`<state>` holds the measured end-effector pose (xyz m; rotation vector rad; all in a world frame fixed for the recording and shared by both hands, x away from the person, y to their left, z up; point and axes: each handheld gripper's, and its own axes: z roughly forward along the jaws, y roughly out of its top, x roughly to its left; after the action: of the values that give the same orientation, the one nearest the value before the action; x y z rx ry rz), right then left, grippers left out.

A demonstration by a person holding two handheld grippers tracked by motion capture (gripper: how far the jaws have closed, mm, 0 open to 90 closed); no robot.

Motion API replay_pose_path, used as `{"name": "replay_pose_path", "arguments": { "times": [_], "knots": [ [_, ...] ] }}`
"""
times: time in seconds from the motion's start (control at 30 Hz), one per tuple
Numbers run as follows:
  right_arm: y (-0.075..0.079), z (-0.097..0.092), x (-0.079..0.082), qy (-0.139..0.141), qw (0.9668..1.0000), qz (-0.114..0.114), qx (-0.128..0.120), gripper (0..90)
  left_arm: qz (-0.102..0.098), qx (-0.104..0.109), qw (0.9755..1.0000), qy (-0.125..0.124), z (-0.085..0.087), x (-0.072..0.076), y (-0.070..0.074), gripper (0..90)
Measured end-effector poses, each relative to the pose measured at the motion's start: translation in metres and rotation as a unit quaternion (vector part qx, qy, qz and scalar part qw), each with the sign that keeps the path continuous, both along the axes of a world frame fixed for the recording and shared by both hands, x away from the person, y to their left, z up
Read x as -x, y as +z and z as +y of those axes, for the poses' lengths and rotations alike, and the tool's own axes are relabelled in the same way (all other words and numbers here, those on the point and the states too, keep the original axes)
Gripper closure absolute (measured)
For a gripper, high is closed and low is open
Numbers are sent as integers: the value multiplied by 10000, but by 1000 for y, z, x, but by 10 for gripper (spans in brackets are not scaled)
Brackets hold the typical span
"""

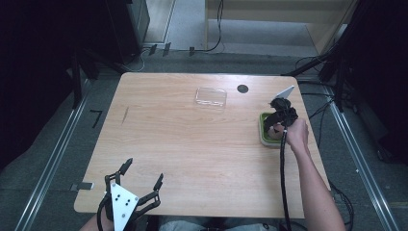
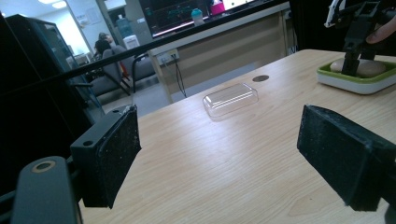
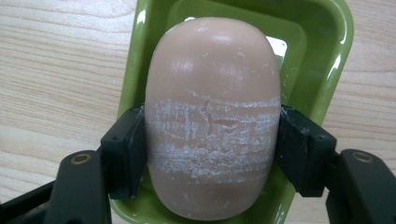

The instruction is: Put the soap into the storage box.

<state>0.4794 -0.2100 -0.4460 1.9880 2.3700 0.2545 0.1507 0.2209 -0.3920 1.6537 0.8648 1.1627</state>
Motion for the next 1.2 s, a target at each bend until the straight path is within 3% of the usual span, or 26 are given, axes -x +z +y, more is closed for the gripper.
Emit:
{"name": "replay_pose_path", "arguments": {
  "times": [1.2],
  "knots": [
    [-3,0,1,6,10000,-85,-8,325,-15,-45,10000,-5,-1,0,0,138]
  ]
}}
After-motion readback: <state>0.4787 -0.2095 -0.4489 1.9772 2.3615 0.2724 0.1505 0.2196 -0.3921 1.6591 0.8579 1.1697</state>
